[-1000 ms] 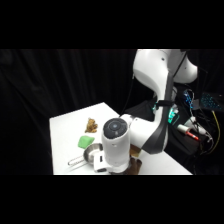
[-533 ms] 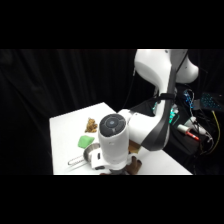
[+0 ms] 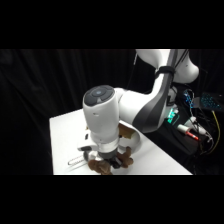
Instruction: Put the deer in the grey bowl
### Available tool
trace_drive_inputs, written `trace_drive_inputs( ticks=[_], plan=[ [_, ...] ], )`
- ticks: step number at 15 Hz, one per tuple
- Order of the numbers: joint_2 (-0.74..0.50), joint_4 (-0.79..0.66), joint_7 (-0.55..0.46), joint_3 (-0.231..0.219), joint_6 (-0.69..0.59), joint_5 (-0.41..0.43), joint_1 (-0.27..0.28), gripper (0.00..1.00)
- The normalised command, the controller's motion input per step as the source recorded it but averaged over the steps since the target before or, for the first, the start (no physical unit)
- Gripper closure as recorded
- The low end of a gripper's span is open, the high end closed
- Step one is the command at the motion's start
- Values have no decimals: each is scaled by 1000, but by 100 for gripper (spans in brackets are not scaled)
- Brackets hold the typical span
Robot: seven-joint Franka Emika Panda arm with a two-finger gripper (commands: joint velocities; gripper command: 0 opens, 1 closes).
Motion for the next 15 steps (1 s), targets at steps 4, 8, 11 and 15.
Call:
trace_drive_inputs(
  ticks=[4,8,11,15],
  plan=[
    [-335,-212,59,-16,-124,-25,-100,96],
    [-398,-366,99,-11,-81,5,-93,96],
    [-468,-473,138,1,-48,14,-55,96],
    [-500,-538,140,13,20,13,-40,96]
  ],
)
